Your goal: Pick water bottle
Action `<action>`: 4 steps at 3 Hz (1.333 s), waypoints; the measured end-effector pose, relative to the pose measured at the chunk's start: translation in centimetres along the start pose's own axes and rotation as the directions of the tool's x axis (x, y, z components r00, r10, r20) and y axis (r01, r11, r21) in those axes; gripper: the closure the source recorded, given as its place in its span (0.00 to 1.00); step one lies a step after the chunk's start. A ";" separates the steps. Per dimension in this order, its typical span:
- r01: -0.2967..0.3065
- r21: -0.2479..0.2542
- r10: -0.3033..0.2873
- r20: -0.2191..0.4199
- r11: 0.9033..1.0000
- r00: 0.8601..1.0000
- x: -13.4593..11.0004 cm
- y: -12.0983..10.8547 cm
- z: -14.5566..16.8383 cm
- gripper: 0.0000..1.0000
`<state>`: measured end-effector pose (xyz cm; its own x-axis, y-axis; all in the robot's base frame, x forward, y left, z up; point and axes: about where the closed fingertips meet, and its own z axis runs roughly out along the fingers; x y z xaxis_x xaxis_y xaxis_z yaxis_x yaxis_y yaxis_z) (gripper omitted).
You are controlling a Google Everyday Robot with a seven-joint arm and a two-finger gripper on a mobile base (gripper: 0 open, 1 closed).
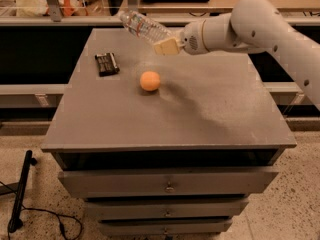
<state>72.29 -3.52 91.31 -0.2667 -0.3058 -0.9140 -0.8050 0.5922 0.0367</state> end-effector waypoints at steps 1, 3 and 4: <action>0.268 -0.029 -0.269 -0.023 0.963 0.963 -5.0 -0.4 -3.1 1.00; 0.583 -0.061 -0.558 -0.388 0.810 0.734 -5.4 -3.1 -7.7 1.00; 0.625 -0.033 -0.551 -0.511 0.780 0.660 -4.0 -5.7 -8.9 1.00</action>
Offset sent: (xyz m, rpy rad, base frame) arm -0.0104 -0.0874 0.1063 -0.9076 -0.2948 0.3256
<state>73.19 -12.31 98.35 -0.0032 -0.9090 -0.4167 -0.8118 0.2457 -0.5297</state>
